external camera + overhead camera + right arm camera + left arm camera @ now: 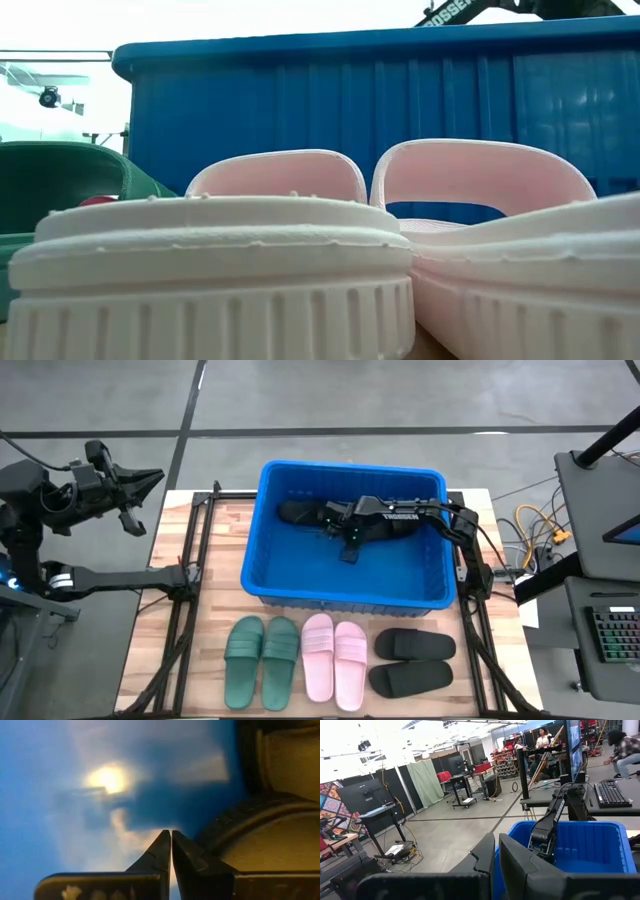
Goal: Pick and place slides into bin
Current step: Stack the black slipper on top of the black slipper in the blue bin
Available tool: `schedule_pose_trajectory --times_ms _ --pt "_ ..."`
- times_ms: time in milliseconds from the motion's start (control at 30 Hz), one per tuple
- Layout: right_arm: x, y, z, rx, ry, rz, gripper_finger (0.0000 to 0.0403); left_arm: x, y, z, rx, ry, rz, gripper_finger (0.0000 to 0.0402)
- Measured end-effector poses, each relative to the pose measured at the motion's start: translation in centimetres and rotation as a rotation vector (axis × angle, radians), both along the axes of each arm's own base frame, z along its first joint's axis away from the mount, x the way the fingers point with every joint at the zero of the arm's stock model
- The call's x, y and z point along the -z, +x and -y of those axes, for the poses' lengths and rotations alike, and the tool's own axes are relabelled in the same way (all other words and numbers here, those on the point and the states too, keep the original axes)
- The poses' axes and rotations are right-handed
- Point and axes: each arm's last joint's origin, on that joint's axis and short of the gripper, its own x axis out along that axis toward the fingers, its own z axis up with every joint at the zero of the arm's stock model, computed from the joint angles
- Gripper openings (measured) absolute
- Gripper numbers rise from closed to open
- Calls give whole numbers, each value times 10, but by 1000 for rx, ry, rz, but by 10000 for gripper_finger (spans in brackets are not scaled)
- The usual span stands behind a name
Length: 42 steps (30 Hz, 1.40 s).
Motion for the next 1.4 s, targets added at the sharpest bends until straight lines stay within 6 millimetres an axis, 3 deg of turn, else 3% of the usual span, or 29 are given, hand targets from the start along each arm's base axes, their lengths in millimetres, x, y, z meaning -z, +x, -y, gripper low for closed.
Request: schedule_pose_trajectory --times_ms 267,600,867,1400 --pt "3 -4 3 107 -109 -36 8 0 0 0 0 0 0 11" --pt "-16 -1 8 163 -234 -20 8 0 0 0 0 0 0 11" --pt "-20 -3 14 235 -330 -32 8 0 0 0 0 0 0 11" --pt "-26 -5 17 323 -379 -7 9 0 0 0 0 0 1 11"
